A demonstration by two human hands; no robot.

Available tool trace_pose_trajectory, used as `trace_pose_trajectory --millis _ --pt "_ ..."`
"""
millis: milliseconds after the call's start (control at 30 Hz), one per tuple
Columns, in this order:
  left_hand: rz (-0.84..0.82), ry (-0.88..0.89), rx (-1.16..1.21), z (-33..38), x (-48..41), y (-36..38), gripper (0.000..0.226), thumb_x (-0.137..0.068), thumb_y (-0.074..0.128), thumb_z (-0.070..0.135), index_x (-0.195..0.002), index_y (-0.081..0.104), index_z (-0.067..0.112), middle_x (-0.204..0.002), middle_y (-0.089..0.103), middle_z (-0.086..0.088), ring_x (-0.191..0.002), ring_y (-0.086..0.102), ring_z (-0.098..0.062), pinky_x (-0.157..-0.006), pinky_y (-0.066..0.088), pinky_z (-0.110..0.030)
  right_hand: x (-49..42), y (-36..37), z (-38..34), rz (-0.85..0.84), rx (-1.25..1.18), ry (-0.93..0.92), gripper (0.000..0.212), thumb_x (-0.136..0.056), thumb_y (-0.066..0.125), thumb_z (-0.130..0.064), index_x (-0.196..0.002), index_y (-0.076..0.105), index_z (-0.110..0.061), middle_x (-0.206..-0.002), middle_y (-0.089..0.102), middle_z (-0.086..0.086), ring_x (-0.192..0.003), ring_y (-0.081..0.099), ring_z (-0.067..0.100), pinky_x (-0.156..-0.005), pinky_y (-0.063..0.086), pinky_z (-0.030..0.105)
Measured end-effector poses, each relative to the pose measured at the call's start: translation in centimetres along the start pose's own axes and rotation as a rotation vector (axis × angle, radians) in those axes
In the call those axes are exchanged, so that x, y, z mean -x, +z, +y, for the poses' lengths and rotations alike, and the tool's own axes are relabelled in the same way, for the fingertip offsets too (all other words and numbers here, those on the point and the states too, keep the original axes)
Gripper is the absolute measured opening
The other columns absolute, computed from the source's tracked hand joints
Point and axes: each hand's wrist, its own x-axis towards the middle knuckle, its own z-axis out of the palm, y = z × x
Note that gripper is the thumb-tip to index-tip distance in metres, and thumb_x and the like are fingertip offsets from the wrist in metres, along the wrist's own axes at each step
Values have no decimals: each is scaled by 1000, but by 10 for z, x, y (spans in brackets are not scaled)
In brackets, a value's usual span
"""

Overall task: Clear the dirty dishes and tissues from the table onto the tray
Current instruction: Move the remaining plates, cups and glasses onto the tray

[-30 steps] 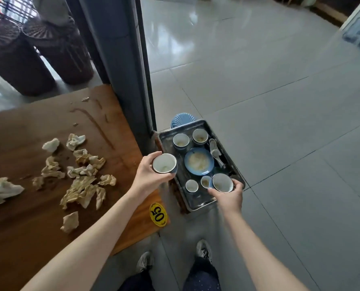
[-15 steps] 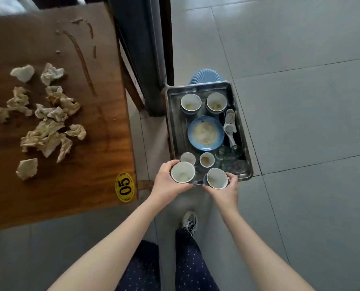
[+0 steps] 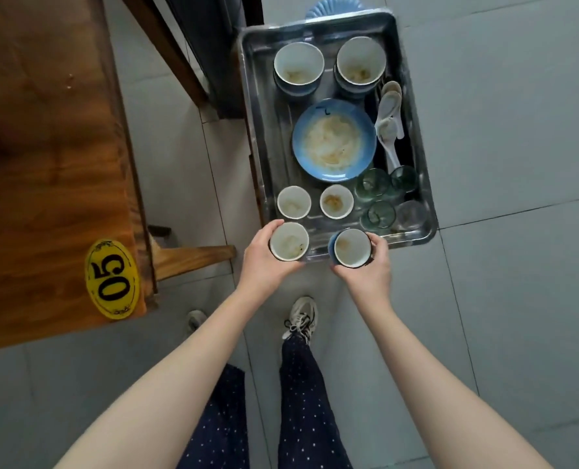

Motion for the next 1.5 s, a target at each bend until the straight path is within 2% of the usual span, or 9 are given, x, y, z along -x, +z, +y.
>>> trace_pose_trajectory --millis 67,233,333,500,667,767,1000,1300,1500 --pt "5 20 -14 -5 -6 5 82 -58 91 25 -130 52 19 -127 57 4 -117 53 -12 -103 41 -28 -8 5 2 29 -13 -20 71 -56 84 -11 -113 46 -29 -94 50 -31 -85 51 0 -66 31 -4" --pt "31 28 -51 -26 -16 15 82 -59 90 20 -131 52 19 -124 53 0 -110 48 -6 -91 30 -7 -18 25 11 22 -24 -34 69 -59 83 -12 -113 44 -31 -95 51 -31 -81 49 -7 -66 31 -4" --pt "61 20 -27 -30 -22 19 83 -57 90 14 -131 53 19 -122 53 1 -107 47 -3 -89 29 -5 -22 33 10 18 -32 -46 68 -61 82 -12 -113 43 -31 -97 52 -28 -84 50 -15 -66 30 -5" --pt "43 35 -50 -32 -31 25 81 -58 88 13 -132 53 18 -123 56 2 -111 51 -7 -94 35 -14 -26 39 13 14 23 -67 68 -63 80 -12 -118 44 -28 -108 56 -15 -91 52 4 -70 33 -1" --pt "36 35 -63 -35 -34 30 80 -58 88 17 -130 53 16 -126 58 1 -117 53 -13 -102 40 -26 -32 42 15 -4 133 -111 72 -62 81 -17 -123 44 -24 -115 59 -7 -104 56 19 -94 44 37" --pt "34 43 -62 -37 -36 33 78 -60 86 15 -129 53 16 -127 58 2 -117 52 -12 -100 39 -22 -35 42 16 2 200 -160 75 -59 83 -16 -125 46 -20 -118 60 -3 -106 56 22 -98 41 44" --pt "24 47 -70 -43 -35 34 72 -64 81 5 -127 47 14 -121 57 2 -107 53 -12 -85 33 -8 -37 44 12 -9 246 -170 82 -64 82 -10 -136 44 -17 -133 54 0 -122 48 21 -109 31 42" --pt "-12 44 -74 -42 -28 28 82 -68 80 5 -139 39 14 -136 51 -1 -122 48 -13 -96 29 -8 -33 38 6 -78 246 -110 87 -69 79 -12 -144 35 -16 -144 44 2 -133 38 21 -113 27 41" --pt "-42 36 -116 -28 -11 12 86 -70 79 1 -143 34 16 -143 45 -1 -132 41 -14 -110 30 -22 -9 15 3 -84 189 -76 82 -71 77 -5 -142 38 -16 -144 43 0 -133 39 17 -113 29 41"
